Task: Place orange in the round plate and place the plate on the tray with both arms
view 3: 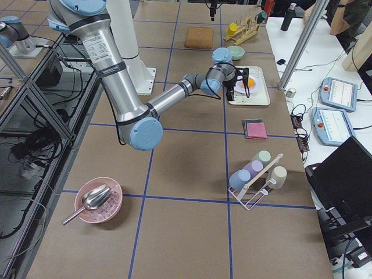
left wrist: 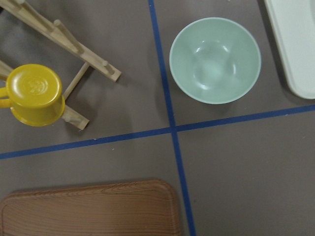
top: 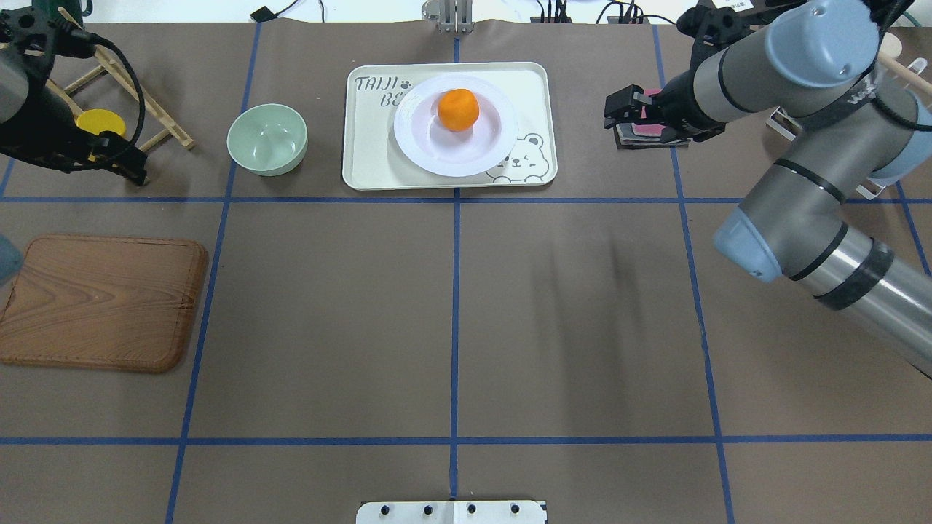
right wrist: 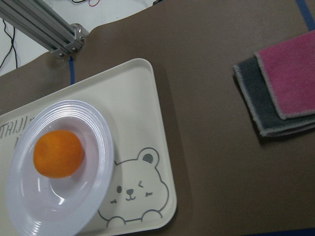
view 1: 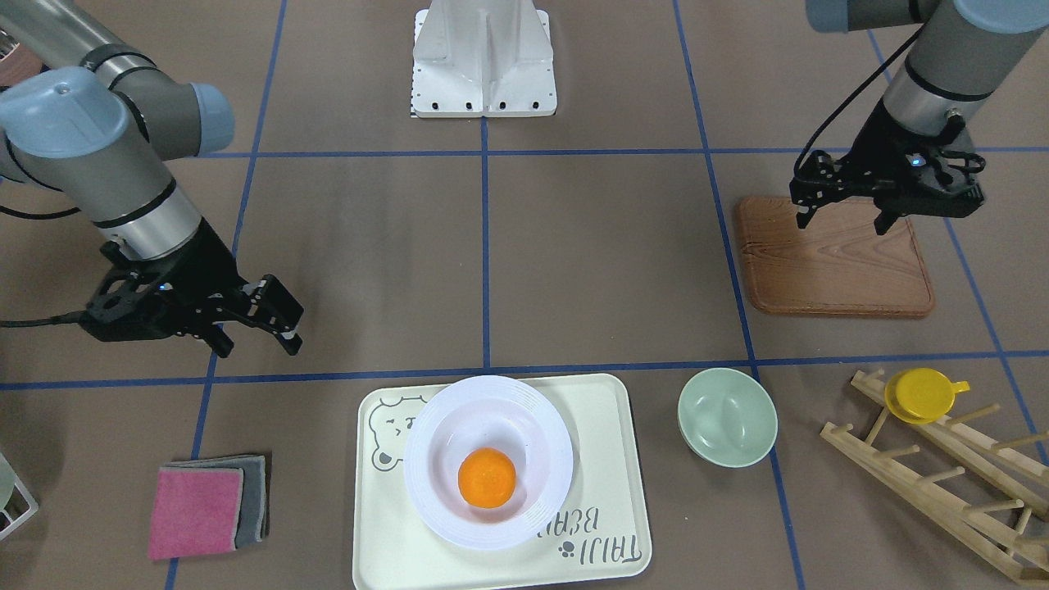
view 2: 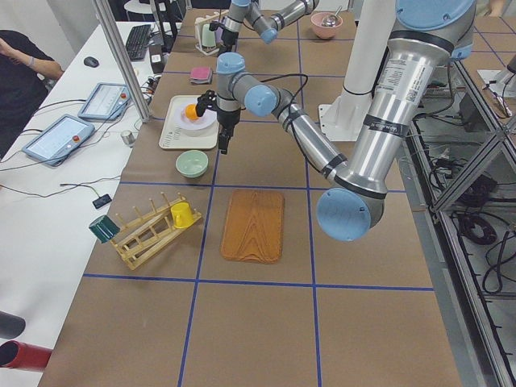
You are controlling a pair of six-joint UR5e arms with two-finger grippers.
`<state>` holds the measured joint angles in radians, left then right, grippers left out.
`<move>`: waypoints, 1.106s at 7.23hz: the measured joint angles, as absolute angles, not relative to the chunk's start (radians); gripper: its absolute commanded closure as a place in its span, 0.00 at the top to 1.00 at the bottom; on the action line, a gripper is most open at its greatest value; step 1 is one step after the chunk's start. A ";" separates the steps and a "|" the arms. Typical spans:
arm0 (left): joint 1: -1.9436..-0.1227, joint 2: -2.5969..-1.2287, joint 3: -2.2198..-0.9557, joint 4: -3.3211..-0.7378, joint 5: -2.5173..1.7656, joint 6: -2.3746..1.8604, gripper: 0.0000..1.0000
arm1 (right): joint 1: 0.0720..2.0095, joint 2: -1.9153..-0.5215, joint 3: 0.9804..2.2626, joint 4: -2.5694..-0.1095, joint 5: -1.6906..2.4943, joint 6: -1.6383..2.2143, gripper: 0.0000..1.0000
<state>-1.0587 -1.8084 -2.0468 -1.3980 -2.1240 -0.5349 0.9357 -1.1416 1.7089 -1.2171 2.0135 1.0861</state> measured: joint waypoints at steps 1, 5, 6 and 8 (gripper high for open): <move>-1.111 -1.748 -2.054 -1.400 -2.153 -0.441 0.98 | 0.985 -1.170 1.768 -1.362 2.043 0.935 1.00; -1.275 -1.559 -2.045 -1.414 -2.208 -0.175 0.99 | 1.255 -1.334 1.827 -1.630 2.250 0.390 1.00; -1.316 -1.526 -2.020 -1.436 -2.229 -0.150 0.99 | 1.313 -1.384 1.813 -1.641 2.283 0.289 1.00; -1.391 -1.475 -1.885 -1.567 -2.269 -0.079 0.99 | 1.385 -1.457 1.778 -1.645 2.294 0.157 1.00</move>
<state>-1.3911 -1.4751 -1.8848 -1.5667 -2.2692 -0.0793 1.3845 -1.4570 1.7779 -1.6445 2.2943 0.1568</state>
